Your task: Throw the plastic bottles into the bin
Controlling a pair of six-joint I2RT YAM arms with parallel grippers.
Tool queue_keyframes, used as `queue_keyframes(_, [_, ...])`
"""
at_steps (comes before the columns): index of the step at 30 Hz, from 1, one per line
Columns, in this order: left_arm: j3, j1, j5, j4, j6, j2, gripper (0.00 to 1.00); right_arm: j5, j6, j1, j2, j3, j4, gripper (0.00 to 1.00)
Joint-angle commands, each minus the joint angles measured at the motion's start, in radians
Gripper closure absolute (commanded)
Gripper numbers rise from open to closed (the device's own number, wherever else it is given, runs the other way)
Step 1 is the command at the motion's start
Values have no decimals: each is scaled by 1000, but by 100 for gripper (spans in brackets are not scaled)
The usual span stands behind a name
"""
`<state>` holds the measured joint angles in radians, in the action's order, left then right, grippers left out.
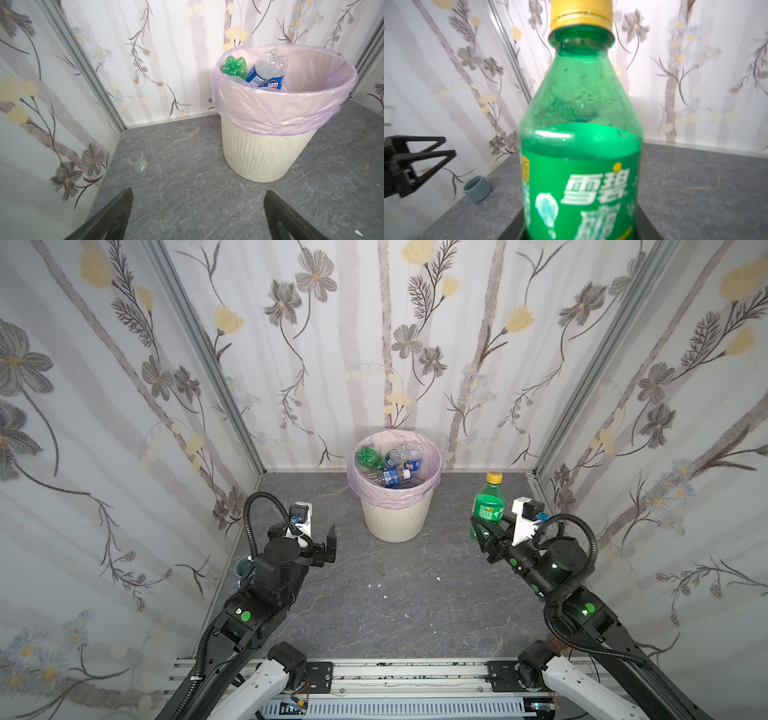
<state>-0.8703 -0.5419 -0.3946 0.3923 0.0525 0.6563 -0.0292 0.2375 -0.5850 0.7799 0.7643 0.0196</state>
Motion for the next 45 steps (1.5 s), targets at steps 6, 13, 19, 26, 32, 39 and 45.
queue_keyframes(6, [-19,0,-79,-64,-9,3,0,85,-94,-4,171,188,22,58])
queue_keyframes(13, [-4,1,-21,-67,-4,-2,0,216,-147,-3,845,881,-274,49])
queue_keyframes(19, [-39,2,0,-67,-2,21,0,209,-111,-6,1030,1089,-424,15])
queue_keyframes(26, [-28,2,8,-69,-3,51,0,172,-79,25,829,838,-281,8])
queue_keyframes(32, [-11,3,-38,-114,-41,102,0,163,-50,74,694,672,-227,6])
queue_keyframes(39, [76,50,-80,-302,-118,165,0,108,-31,157,557,493,-184,0])
queue_keyframes(45, [249,84,-177,-556,-123,215,0,-78,-102,245,402,269,-108,0])
